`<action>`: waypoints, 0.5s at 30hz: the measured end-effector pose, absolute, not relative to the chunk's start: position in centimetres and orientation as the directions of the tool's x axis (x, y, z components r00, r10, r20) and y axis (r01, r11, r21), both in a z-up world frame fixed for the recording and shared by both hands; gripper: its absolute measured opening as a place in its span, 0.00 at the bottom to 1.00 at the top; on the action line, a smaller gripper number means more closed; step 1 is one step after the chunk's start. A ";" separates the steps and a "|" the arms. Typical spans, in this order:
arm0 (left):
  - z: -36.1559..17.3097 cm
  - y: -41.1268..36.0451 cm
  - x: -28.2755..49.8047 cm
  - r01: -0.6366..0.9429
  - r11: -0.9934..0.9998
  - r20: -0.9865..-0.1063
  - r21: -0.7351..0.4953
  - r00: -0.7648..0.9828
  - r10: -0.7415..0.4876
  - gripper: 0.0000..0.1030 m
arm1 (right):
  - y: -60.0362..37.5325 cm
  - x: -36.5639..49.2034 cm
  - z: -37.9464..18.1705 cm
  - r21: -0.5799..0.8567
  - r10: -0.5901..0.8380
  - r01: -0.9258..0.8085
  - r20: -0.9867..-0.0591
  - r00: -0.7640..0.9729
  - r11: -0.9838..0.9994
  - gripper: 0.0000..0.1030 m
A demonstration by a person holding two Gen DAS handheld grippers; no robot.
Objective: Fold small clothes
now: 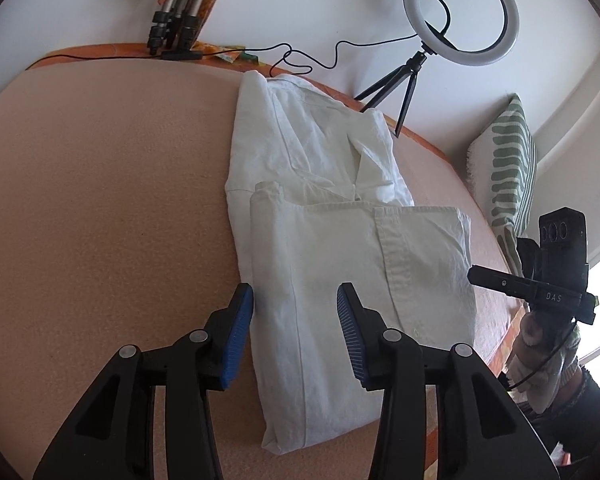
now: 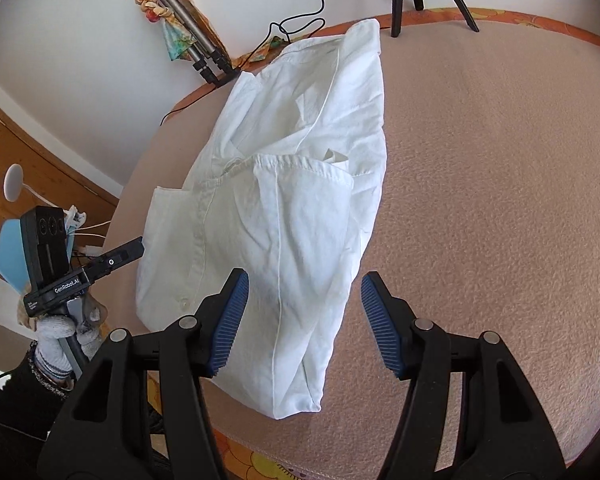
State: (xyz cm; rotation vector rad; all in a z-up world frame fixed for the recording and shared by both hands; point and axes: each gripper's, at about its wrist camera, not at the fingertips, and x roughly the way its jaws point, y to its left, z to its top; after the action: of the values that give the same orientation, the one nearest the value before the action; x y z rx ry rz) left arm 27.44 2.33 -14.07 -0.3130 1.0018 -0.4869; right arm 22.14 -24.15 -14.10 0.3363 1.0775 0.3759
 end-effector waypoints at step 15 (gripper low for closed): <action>-13.7 2.7 28.3 0.274 0.806 -0.667 -0.525 0.457 -0.589 0.05 | -25.4 23.7 -14.8 0.723 0.725 -0.149 -0.613 0.315 0.675 0.11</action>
State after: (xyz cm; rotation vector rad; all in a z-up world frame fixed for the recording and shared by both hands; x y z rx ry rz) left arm 28.28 2.73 -13.69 -0.3682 0.9586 -0.5471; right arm 23.68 -25.45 -14.78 0.6153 1.1104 0.6258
